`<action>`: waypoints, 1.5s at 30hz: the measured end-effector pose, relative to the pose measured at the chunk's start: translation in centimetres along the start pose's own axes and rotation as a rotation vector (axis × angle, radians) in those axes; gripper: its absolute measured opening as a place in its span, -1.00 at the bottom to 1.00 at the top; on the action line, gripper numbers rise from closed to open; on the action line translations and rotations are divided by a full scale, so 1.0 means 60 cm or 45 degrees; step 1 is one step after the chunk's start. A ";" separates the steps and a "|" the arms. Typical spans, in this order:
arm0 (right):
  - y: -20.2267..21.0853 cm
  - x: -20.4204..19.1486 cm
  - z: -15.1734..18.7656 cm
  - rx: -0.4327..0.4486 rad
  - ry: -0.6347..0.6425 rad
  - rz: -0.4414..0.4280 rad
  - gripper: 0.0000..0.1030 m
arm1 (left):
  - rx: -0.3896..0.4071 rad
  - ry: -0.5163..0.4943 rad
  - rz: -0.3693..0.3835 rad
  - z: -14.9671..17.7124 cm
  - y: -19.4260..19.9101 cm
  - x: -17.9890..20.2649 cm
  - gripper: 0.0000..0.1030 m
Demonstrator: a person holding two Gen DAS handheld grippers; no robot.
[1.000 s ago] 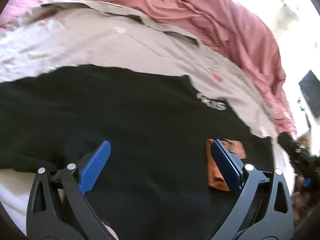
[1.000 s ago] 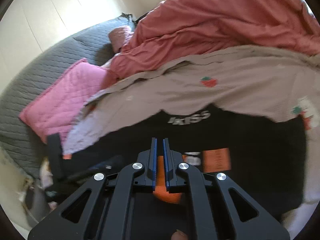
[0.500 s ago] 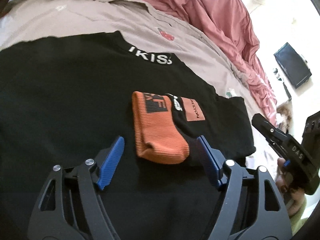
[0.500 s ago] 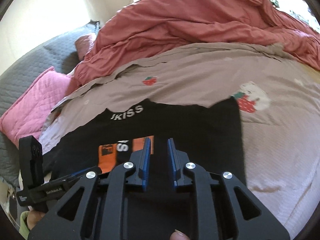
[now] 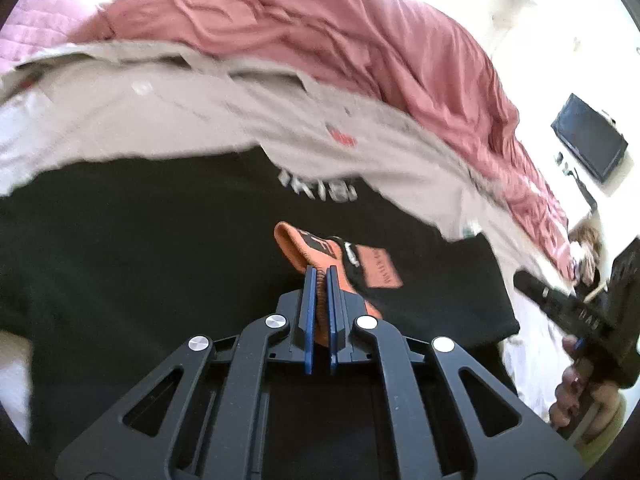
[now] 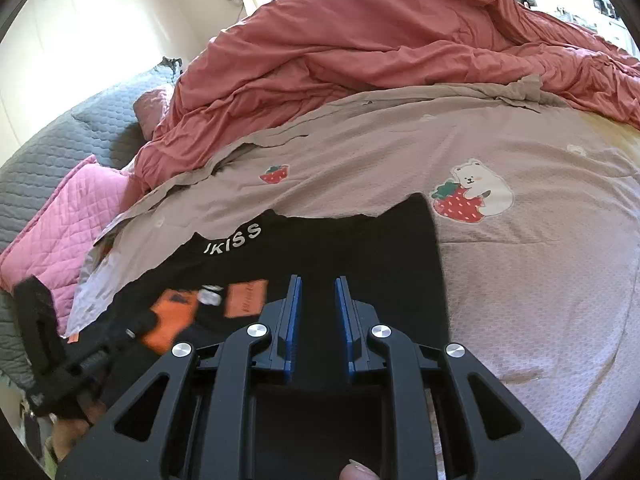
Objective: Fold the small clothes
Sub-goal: 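Grasp the folded orange cuff with the left tool, straighten it, release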
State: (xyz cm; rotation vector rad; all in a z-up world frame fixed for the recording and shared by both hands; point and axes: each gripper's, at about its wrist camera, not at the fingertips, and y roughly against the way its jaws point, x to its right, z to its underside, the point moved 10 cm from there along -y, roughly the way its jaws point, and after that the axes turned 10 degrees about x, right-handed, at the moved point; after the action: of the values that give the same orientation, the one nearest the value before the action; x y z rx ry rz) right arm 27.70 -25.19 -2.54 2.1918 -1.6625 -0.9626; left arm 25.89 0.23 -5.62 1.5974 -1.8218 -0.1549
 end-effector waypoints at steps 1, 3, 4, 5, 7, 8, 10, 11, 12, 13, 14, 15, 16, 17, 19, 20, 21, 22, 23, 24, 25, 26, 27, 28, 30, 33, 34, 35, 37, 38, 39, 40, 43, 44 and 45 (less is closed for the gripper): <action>0.000 -0.003 0.001 -0.001 0.001 -0.005 -0.68 | 0.023 0.015 -0.010 -0.011 0.006 -0.009 -1.00; -0.002 -0.008 0.002 -0.006 0.010 -0.008 -0.68 | 0.092 0.024 -0.067 -0.038 0.024 -0.038 -1.00; -0.004 -0.012 0.004 -0.013 0.012 -0.012 -0.68 | 0.133 -0.002 -0.122 -0.053 0.034 -0.056 -1.00; -0.008 -0.018 0.008 -0.025 0.015 -0.023 -0.68 | 0.164 -0.025 -0.174 -0.066 0.043 -0.070 -1.00; -0.015 -0.031 0.016 -0.044 0.033 -0.028 -0.68 | 0.167 -0.026 -0.217 -0.076 0.049 -0.091 -1.00; -0.018 -0.036 0.019 -0.053 0.040 -0.032 -0.68 | 0.157 -0.016 -0.232 -0.075 0.049 -0.101 -1.00; -0.029 -0.048 0.029 -0.077 0.068 -0.027 -0.68 | 0.108 -0.004 -0.288 -0.060 0.041 -0.126 -0.99; -0.032 -0.049 0.031 -0.084 0.083 -0.012 -0.67 | 0.075 0.009 -0.298 -0.050 0.033 -0.134 -0.99; -0.039 -0.050 0.036 -0.101 0.109 0.015 -0.67 | 0.050 0.017 -0.302 -0.041 0.028 -0.139 -0.99; -0.044 -0.051 0.041 -0.114 0.133 0.043 -0.66 | 0.035 0.022 -0.310 -0.035 0.027 -0.146 -0.99; -0.048 -0.050 0.045 -0.122 0.152 0.059 -0.63 | 0.024 0.017 -0.327 -0.031 0.024 -0.151 -0.99; -0.055 -0.050 0.050 -0.139 0.181 0.083 -0.62 | 0.022 0.017 -0.330 -0.029 0.027 -0.156 -0.98; -0.061 -0.052 0.054 -0.150 0.193 0.090 -0.62 | 0.017 0.025 -0.328 -0.027 0.027 -0.160 -0.98; -0.064 -0.053 0.057 -0.157 0.196 0.082 -0.61 | 0.012 0.032 -0.327 -0.025 0.028 -0.162 -0.98; -0.071 -0.058 0.064 -0.170 0.215 0.076 -0.50 | 0.004 0.032 -0.345 -0.022 0.028 -0.168 -0.96; -0.075 -0.059 0.066 -0.172 0.234 0.079 -0.46 | 0.002 0.037 -0.363 -0.021 0.031 -0.175 -0.96; -0.077 -0.060 0.067 -0.172 0.243 0.082 -0.42 | 0.005 0.045 -0.375 -0.022 0.033 -0.180 -0.96; -0.081 -0.059 0.069 -0.174 0.258 0.089 -0.41 | 0.012 0.060 -0.382 -0.026 0.037 -0.186 -0.96; -0.083 -0.057 0.071 -0.181 0.263 0.096 -0.41 | 0.020 0.078 -0.386 -0.029 0.041 -0.193 -0.96; -0.088 -0.050 0.074 -0.197 0.262 0.115 -0.41 | 0.034 0.101 -0.398 -0.033 0.048 -0.202 -0.97; -0.092 -0.041 0.078 -0.219 0.254 0.136 -0.41 | 0.051 0.113 -0.408 -0.038 0.054 -0.207 -0.97; -0.096 -0.032 0.082 -0.240 0.241 0.152 -0.41 | 0.084 0.117 -0.416 -0.046 0.064 -0.211 -0.97; -0.100 -0.020 0.088 -0.266 0.215 0.167 -0.41 | 0.106 0.113 -0.414 -0.054 0.070 -0.208 -0.97; -0.103 -0.010 0.093 -0.289 0.176 0.161 -0.41 | 0.125 0.104 -0.399 -0.059 0.075 -0.201 -0.97; -0.103 -0.004 0.097 -0.300 0.142 0.142 -0.41 | 0.154 0.074 -0.324 -0.068 0.079 -0.170 -0.95; -0.101 -0.003 0.097 -0.301 0.141 0.136 -0.41 | 0.142 -0.025 -0.227 -0.062 0.063 -0.111 -0.84; -0.100 -0.003 0.097 -0.300 0.141 0.137 -0.41 | 0.121 -0.066 -0.202 -0.055 0.053 -0.091 -0.83; -0.099 -0.003 0.098 -0.298 0.140 0.137 -0.41 | 0.100 -0.086 -0.184 -0.047 0.044 -0.081 -0.81; -0.097 -0.003 0.098 -0.296 0.140 0.139 -0.41 | 0.006 -0.122 -0.192 -0.018 0.013 -0.075 -0.68; -0.095 -0.002 0.098 -0.293 0.142 0.142 -0.41 | -0.060 -0.141 -0.246 0.001 -0.005 -0.088 -0.66; -0.095 -0.002 0.098 -0.293 0.143 0.145 -0.41 | -0.102 -0.151 -0.284 0.013 -0.016 -0.100 -0.66; -0.094 -0.001 0.099 -0.293 0.144 0.146 -0.41 | -0.139 -0.145 -0.300 0.027 -0.028 -0.114 -0.66; -0.092 -0.001 0.099 -0.296 0.154 0.152 -0.41 | -0.122 -0.103 -0.279 0.022 -0.020 -0.118 -0.65; -0.092 -0.001 0.098 -0.298 0.154 0.154 -0.41 | -0.113 -0.111 -0.291 0.019 -0.016 -0.120 -0.65; -0.090 -0.001 0.097 -0.296 0.153 0.153 -0.41 | -0.109 -0.108 -0.290 0.019 -0.014 -0.122 -0.64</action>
State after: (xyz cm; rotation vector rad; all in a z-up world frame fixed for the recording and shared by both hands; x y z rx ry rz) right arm 28.28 -22.14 -9.83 1.9363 -1.5255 -0.9213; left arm 25.90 6.30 -9.97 1.7565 -1.6677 -0.4043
